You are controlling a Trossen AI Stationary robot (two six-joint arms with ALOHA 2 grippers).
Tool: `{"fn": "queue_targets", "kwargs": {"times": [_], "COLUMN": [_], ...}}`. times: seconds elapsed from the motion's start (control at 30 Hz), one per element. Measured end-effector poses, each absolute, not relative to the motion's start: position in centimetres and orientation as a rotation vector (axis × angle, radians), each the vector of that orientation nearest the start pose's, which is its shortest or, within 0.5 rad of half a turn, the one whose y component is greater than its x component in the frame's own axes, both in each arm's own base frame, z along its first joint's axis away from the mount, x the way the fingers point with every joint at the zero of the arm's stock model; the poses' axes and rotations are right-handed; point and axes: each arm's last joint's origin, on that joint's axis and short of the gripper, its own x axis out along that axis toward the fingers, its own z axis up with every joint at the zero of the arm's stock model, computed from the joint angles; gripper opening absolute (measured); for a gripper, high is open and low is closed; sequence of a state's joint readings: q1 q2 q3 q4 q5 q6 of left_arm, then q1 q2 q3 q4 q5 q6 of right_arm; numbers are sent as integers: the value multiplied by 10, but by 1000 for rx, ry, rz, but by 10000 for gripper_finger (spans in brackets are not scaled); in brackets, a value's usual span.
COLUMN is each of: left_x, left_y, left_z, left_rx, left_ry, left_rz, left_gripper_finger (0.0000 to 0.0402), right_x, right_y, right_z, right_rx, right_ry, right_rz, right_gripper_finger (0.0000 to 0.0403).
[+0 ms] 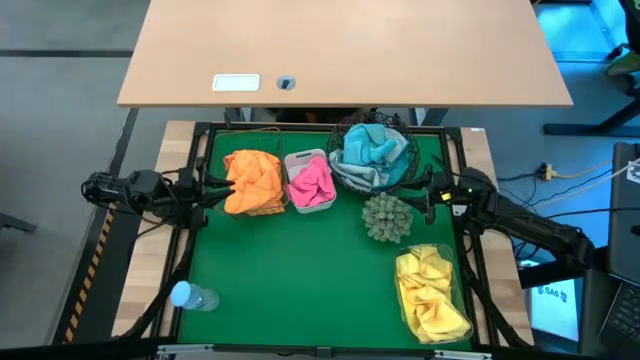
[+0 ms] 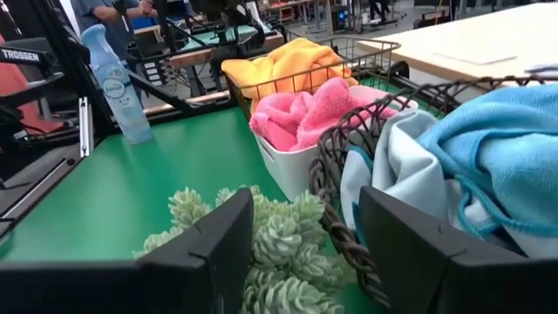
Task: Sort microfiber towel by color & place in baskets
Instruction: Return to Home Position
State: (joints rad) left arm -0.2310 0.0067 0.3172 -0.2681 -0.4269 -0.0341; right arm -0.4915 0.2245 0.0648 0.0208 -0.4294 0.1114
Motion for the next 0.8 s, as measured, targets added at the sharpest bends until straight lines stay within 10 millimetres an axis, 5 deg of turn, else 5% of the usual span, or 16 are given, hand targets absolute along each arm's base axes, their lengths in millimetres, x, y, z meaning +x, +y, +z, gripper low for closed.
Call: {"fn": "queue_targets", "kwargs": {"times": [0.3,0.8], "left_x": [76,90], "left_y": [-5,-10], "left_z": [229,185], "left_rx": [42,94], "left_ry": [-121,17], "left_rz": [231,163], "left_gripper_finger": [95,95], "right_x": [100,99], "right_y": [-40,-40], "right_z": [166,157], "right_rx": [189,203], "right_ry": [125,210], "right_rz": [-70,-96], "right_gripper_finger": [209,209]}}
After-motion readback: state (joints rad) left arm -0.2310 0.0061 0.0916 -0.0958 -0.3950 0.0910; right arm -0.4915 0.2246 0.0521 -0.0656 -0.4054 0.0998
